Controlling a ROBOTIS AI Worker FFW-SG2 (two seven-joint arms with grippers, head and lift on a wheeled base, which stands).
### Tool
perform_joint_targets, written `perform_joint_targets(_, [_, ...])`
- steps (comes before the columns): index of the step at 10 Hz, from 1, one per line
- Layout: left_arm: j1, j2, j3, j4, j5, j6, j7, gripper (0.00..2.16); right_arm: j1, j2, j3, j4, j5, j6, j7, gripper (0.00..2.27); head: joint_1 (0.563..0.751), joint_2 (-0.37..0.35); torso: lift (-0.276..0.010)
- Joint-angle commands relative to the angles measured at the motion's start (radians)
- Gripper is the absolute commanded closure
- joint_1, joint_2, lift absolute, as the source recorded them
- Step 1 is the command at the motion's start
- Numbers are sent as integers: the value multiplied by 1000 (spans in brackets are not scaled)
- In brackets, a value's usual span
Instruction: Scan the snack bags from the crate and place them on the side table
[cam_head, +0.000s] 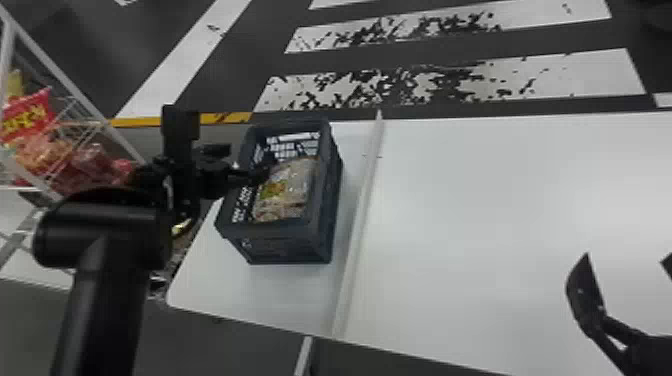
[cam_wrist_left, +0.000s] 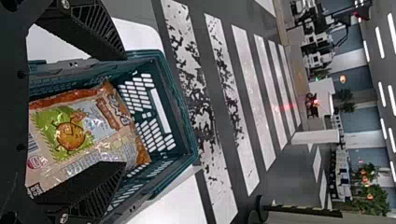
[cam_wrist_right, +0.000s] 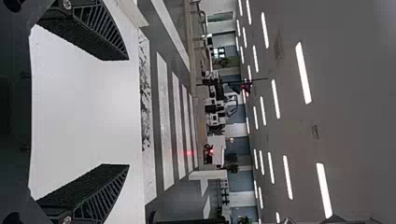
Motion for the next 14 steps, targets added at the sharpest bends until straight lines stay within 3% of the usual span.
perform_joint_targets(1, [-54, 12, -45, 84, -53, 0, -36, 66, 0, -7, 10, 0, 2, 3, 0, 60, 695, 333, -81])
perform_joint_targets(4, [-117, 27, -122, 210, -108, 3, -102, 63, -13, -25, 30, -2, 2, 21, 0, 63, 695, 346, -81])
perform_joint_targets(9, [-283, 26, -304, 420, -162, 3, -168, 60, -13, -31, 40, -8, 2, 25, 0, 66, 695, 323, -81])
perform_joint_targets(10, [-303, 19, -321, 449, -184, 3, -188, 60, -14, -33, 40, -8, 2, 28, 0, 66, 695, 312, -81])
perform_joint_targets(13, [-332, 16, -352, 511, -207, 37, -193, 43, -23, -33, 42, -6, 2, 43, 6, 66, 695, 299, -81])
perform_joint_targets(14, [-341, 16, -355, 526, -214, 52, -197, 174, -25, -33, 42, -3, 2, 46, 8, 66, 695, 302, -81])
